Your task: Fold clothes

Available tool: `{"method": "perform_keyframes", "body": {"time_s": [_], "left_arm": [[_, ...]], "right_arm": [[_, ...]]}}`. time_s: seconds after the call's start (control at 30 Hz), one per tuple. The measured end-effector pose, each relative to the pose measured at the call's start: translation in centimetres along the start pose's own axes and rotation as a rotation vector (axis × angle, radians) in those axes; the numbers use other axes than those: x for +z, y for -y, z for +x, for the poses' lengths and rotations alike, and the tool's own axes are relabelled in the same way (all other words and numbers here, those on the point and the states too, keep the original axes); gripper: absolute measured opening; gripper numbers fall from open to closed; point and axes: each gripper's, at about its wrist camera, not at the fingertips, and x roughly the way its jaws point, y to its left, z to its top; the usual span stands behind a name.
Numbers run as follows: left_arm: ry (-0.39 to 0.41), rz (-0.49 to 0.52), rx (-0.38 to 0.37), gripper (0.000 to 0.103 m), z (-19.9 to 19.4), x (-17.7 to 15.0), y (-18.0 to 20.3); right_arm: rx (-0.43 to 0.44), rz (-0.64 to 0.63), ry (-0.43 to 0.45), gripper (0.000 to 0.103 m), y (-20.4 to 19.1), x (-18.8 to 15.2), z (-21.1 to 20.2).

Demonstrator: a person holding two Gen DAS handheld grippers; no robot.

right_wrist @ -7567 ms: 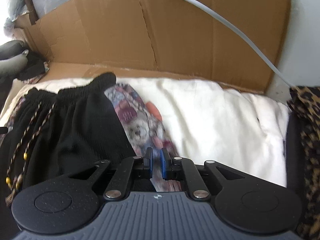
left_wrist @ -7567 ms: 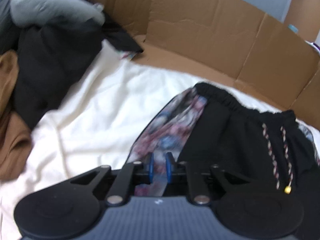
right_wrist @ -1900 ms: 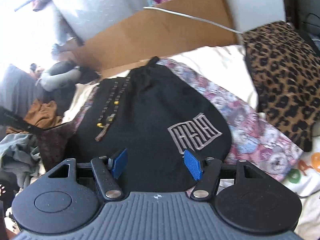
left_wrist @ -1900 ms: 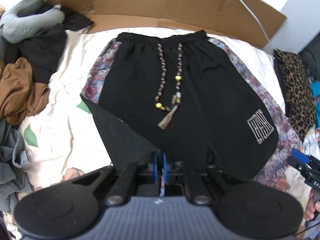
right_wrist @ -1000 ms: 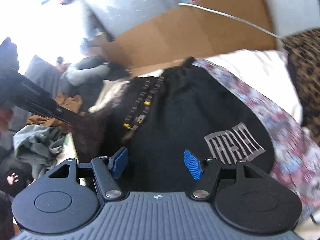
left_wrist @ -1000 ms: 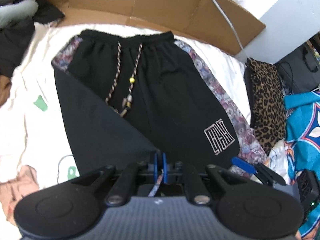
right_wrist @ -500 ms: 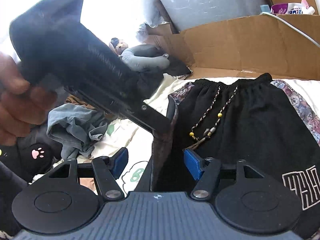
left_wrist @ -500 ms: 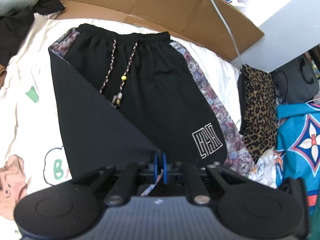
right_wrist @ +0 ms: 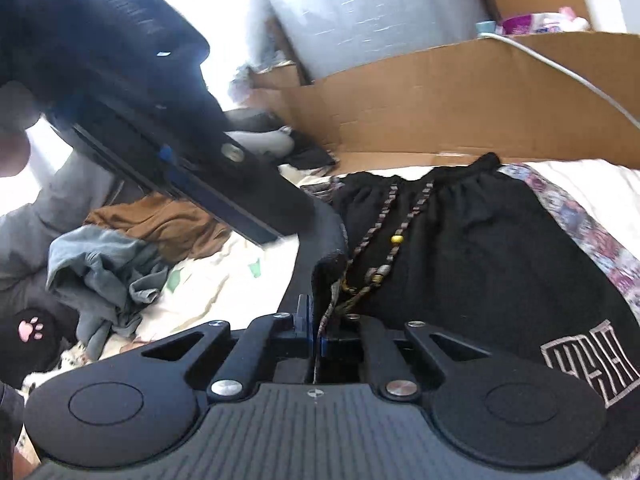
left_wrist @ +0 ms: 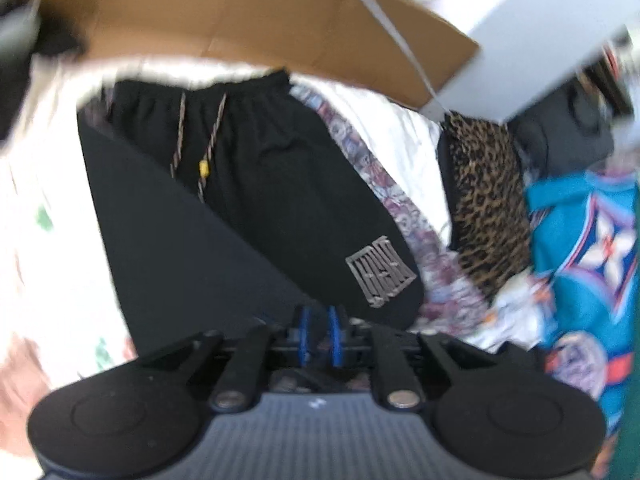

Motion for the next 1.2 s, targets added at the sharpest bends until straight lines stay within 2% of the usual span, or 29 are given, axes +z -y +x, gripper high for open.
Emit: {"method": "perform_keyframes", "body": {"time_s": [0.07,0.1,0.27,0.3,0.37,0.47,0.6,0.87,0.97,1.2], "left_arm": [[-0.003,-0.015,-0.021,0.033,0.1,-0.1,-0.3],[-0.014,-0.028,-0.028,0.034,0.3,-0.2,-0.5],[-0.058,-0.023,0.04,0.036,1.5,-0.5,-1.5],[-0.059,-0.012,0.055,0.039,1.5,-0.5,-1.7],[-0.045,0.008,0.089,0.052,1.2,-0.6,-2.3],[-0.036,0.007,0.133,0.053,1.2,-0.8,-3.4],[-0.077,-0.013,0.167,0.053,2.2,-1.3,-4.1],[-0.116,0.001,0.203,0.077,3.5,-2.5,-3.6],[-0.128,0.028,0.222,0.082,4.2,-2.8,-2.9],[-0.135,0.019,0.232,0.089,5.4,-4.1,-1.8]], "right_arm": [[-0.014,0.024,0.0,0.002,0.9,-0.1,-0.3],[-0.02,0.039,0.001,0.002,1.3,-0.2,-0.6],[-0.077,0.086,0.039,0.002,3.5,-0.5,-2.2],[-0.089,0.102,0.044,0.002,4.1,-0.6,-2.5],[-0.108,0.118,0.048,0.002,4.9,-0.9,-3.2],[-0.131,0.136,0.053,0.001,5.9,-1.3,-4.4],[-0.165,0.153,0.063,0.001,7.0,-1.5,-5.5],[-0.216,0.231,0.101,0.001,9.6,-1.1,-8.4],[-0.233,0.255,0.107,0.001,10.3,-1.2,-9.2],[-0.258,0.294,0.119,0.001,11.8,-1.8,-10.7]]}}
